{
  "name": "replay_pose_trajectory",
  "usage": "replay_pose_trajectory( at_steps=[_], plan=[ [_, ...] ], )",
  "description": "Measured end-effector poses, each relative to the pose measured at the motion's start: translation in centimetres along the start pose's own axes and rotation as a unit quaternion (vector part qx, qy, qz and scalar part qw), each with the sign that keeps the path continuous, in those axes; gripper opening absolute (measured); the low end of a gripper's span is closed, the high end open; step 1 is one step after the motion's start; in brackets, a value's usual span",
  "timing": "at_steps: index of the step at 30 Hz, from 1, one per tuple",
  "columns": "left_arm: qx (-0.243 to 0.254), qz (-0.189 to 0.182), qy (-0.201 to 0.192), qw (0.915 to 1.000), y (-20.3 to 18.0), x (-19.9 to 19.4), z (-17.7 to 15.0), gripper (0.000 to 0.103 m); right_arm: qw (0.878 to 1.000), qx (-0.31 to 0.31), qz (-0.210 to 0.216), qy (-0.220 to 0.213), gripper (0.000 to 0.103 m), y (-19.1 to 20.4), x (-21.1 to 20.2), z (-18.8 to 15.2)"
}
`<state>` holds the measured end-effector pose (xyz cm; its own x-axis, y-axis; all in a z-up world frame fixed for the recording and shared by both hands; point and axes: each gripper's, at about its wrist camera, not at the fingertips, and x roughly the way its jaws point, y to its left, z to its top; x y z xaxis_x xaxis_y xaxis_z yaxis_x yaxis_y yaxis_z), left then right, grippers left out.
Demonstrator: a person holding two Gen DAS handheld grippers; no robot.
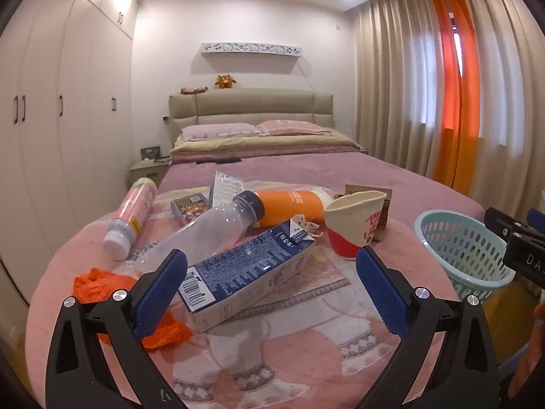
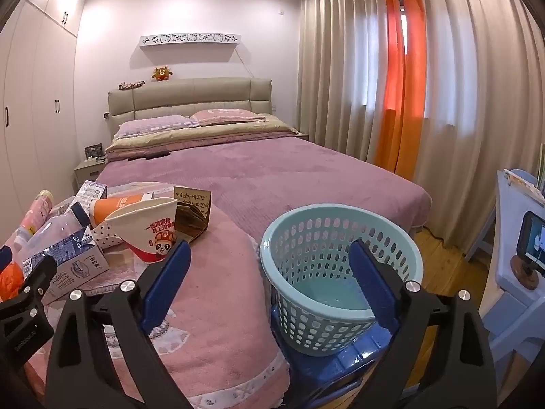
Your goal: Collect trash
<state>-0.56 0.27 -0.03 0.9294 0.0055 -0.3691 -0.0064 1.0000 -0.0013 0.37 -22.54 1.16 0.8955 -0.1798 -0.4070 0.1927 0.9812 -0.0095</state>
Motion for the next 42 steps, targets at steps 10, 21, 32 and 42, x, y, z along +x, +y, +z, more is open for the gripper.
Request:
replay_pose_trajectory(
  at_steps=[10,21,32,42],
  plan=[
    [0.002,-0.001,0.0,1.0,-0.14,-0.05,-0.16,0.096,1.0,0.0,0.003,0.003,0.089,0.15,0.15,-0.14],
    [0.0,0.0,0.002,1.0,-0.17,-0.13,-0.11,0.096,1.0,0.001,0.002,0.003,0.089,0.19,0.12,-0.08],
    [-0.008,-0.002,0.003,1.0,-0.08,-0.03,-0.06,0.096,1.0,0.001,0.003,0.003,0.089,0.12,0.11,-0.04],
    [-0.011,-0.004,-0.001,0.9999,0.13,-0.18,0.0,0.096,1.0,0.002,0.002,0.001,0.089,-0.01,-0.08,-0.23]
  ],
)
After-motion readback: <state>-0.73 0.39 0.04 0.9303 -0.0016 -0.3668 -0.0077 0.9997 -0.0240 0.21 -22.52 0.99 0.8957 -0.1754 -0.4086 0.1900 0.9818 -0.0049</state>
